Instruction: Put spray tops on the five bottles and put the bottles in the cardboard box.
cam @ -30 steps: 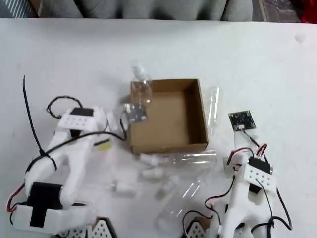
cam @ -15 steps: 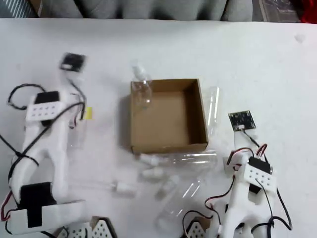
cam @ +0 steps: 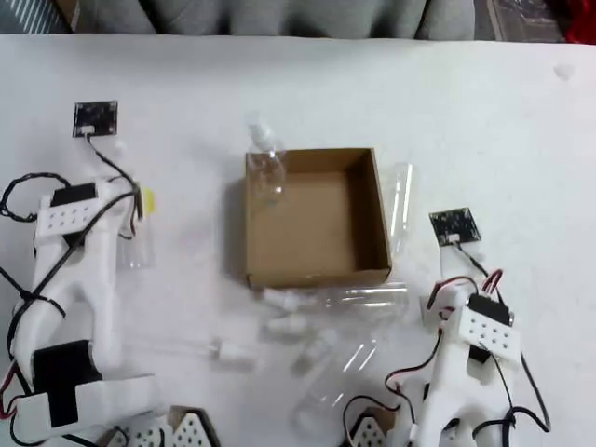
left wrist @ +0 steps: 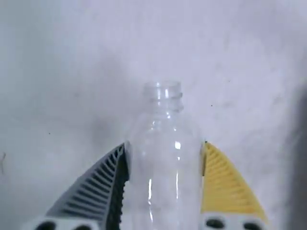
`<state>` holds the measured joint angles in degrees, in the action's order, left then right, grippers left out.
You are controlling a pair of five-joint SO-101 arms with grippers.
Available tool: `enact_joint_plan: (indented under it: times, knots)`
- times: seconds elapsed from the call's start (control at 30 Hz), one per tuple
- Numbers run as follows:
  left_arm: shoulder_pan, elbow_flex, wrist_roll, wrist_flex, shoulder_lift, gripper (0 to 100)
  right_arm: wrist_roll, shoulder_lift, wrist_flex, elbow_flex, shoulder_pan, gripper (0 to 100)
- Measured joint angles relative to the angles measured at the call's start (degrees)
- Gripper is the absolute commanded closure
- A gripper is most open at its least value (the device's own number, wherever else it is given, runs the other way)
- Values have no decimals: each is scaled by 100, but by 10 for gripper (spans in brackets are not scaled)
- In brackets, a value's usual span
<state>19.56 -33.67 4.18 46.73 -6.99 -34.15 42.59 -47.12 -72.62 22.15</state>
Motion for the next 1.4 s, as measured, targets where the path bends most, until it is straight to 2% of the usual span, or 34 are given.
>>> enact_joint_plan:
  times: [0.17, 0.27, 0.4, 0.5, 0.6, 0.73, 0.87, 1.0, 1.2, 1.3, 1.4]
  knots:
    - [35, 0, 0, 0, 0, 961, -176, 290, -1310, 1196, -35, 981]
    - [123, 0, 0, -35, 0, 961, -343, 484, -2532, 2110, -475, 981]
    - [193, 0, 0, -158, 0, 961, -290, 721, -3938, 2787, -1521, 980]
    - [264, 0, 0, -158, 0, 961, -114, 818, -4211, 2910, -2479, 968]
    - [264, 0, 0, -158, 0, 961, -79, 835, -4211, 2919, -3552, 899]
    - [264, 0, 0, -158, 0, 961, 0, 844, -3921, 2919, -5055, 826]
    - [396, 0, 0, -193, 0, 961, 519, 844, -3297, 2673, -6523, 824]
    - [378, 0, 0, -308, 0, 961, 1002, 844, -2180, 1855, -7701, 822]
    - [404, 0, 0, -334, 0, 961, 1336, 844, -466, 527, -8334, 821]
    - [404, 0, 0, -334, 0, 961, 1345, 844, -141, 308, -8466, 810]
    - [404, 0, 0, -334, 0, 961, 1363, 844, 105, 158, -8668, 748]
